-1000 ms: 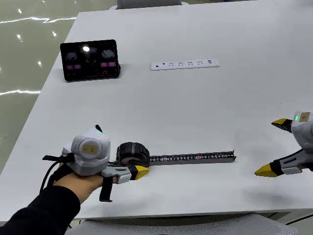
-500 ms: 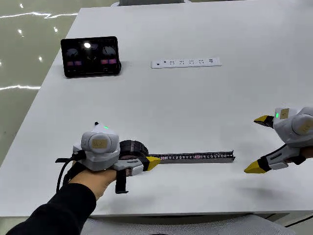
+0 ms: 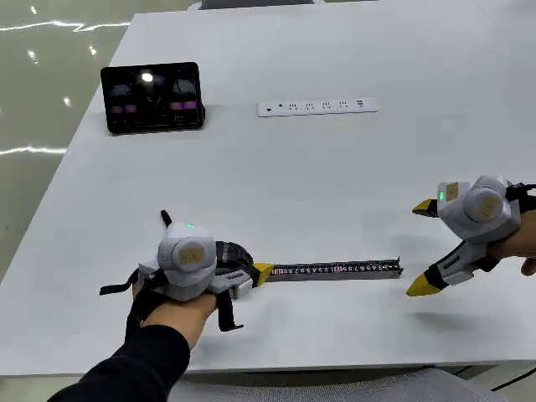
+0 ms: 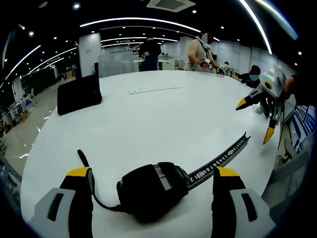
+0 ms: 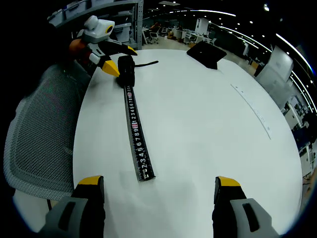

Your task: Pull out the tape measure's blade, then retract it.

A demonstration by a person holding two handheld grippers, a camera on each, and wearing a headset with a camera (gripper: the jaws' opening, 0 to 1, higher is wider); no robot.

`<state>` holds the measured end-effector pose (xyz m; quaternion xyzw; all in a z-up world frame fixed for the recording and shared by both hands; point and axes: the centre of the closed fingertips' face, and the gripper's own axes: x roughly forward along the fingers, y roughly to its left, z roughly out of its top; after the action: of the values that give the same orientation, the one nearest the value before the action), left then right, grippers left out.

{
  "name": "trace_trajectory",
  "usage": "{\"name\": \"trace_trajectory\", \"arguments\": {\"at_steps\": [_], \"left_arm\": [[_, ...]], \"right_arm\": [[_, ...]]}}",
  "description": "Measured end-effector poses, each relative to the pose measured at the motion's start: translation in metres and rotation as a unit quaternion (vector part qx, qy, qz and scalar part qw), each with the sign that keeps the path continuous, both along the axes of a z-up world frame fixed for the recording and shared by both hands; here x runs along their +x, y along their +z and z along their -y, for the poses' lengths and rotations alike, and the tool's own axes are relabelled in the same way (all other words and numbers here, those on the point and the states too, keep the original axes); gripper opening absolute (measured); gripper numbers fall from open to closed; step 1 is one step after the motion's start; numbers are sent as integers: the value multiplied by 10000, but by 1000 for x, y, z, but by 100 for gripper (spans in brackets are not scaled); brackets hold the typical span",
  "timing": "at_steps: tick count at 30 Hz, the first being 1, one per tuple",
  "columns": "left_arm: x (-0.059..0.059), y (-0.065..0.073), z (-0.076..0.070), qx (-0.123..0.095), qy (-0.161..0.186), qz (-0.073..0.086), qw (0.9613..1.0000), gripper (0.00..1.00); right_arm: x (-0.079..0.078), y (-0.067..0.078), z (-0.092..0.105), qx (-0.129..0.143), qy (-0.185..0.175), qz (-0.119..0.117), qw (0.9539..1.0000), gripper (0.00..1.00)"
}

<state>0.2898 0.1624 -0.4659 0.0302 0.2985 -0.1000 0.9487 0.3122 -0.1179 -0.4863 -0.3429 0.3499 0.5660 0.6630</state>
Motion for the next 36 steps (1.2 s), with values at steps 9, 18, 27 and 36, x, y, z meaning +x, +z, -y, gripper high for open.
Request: {"name": "trace_trajectory", "arguments": {"at_steps": [9,18,27,36], "left_arm": [[2,0,-13,-129,723,481,9961,99],[6,0,-11,-62,818,660,9944,99],[6,-5,-7,-94,716,653,9953,99],[7,-6,-10,-156,803,615,9948,99]], "right_arm": [[0,-7,-8,-53,102,-144,9998,80],[-7,-19,-9,-208,420,-296,9985,57],[-8,-29,-6,-435,797,-271,9955,34],[-12,-34,-5,-543,948,-254,9937,23]]}}
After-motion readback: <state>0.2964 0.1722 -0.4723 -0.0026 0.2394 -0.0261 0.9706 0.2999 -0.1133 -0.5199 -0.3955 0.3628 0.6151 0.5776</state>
